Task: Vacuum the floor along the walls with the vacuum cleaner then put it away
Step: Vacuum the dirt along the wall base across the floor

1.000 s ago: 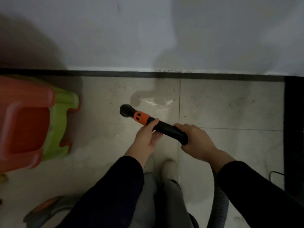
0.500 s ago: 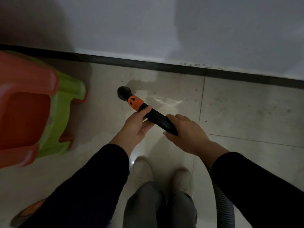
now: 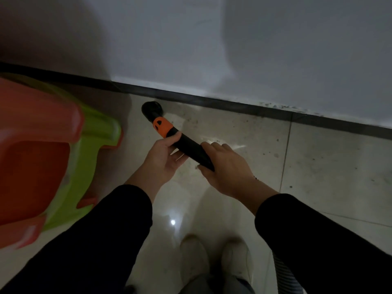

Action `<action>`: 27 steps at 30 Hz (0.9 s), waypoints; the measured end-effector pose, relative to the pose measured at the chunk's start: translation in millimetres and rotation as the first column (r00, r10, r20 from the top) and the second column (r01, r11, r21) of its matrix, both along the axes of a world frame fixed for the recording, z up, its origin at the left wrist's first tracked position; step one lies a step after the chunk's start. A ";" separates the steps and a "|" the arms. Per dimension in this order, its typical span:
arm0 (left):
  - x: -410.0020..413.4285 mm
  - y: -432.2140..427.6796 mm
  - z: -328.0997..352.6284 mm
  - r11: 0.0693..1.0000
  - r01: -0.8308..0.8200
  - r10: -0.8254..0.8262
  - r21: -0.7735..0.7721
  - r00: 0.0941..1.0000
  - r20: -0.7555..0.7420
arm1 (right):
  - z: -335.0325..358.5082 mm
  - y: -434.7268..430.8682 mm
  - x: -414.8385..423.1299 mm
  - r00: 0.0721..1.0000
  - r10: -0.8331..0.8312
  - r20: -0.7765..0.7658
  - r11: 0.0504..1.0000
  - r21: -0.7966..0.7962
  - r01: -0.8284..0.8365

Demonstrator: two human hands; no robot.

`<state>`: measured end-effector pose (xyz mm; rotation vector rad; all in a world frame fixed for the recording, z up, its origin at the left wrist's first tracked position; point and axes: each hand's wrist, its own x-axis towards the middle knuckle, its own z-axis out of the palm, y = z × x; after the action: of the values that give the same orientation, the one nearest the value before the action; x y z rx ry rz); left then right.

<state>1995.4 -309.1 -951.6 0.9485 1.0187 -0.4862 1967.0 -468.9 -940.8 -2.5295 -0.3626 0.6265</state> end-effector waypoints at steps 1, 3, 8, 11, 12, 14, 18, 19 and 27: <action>3.9 2.9 -3.8 1.000 -0.008 0.008 0.002 1.000 0.009 | -3.9 3.0 4.6 1.000 0.002 0.010 1.000 0.002 -0.002; 11.5 7.7 -11.2 1.000 -0.019 0.019 0.005 1.000 0.025 | -11.6 8.8 12.5 1.000 0.005 0.029 1.000 0.008 -0.005; 19.0 14.8 -25.1 0.998 -0.059 0.058 0.010 0.998 0.029 | -26.1 17.5 21.8 0.999 0.014 0.036 1.000 0.014 -0.014; 15.9 13.1 -27.8 0.999 -0.053 0.053 -0.001 0.998 0.039 | -28.2 15.9 19.0 0.999 0.023 0.034 1.000 0.005 -0.024; 15.0 11.8 -27.8 0.999 -0.051 0.051 -0.004 0.998 0.042 | -28.0 14.5 17.7 0.999 0.026 0.036 1.000 0.001 -0.026; 13.2 8.0 -26.6 0.999 -0.047 0.048 -0.012 0.998 0.041 | -26.4 10.8 15.3 0.999 0.025 0.033 1.000 -0.006 -0.025; 11.6 -0.9 -23.5 0.999 -0.044 0.045 -0.027 0.998 0.037 | -21.4 2.8 13.4 0.999 0.023 0.026 0.999 -0.026 -0.023; 11.2 -2.9 -22.8 0.999 -0.040 0.041 -0.028 0.998 0.039 | -20.4 0.7 13.0 0.999 0.024 0.026 0.999 -0.030 -0.023; 9.6 -18.1 -19.5 0.999 -0.019 0.020 -0.034 0.999 0.026 | -14.5 -13.0 8.7 1.000 0.006 0.012 0.998 -0.061 -0.006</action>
<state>2005.0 -327.2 -971.1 0.9117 0.9919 -0.4723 1975.8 -482.0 -955.3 -2.5925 -0.3608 0.6335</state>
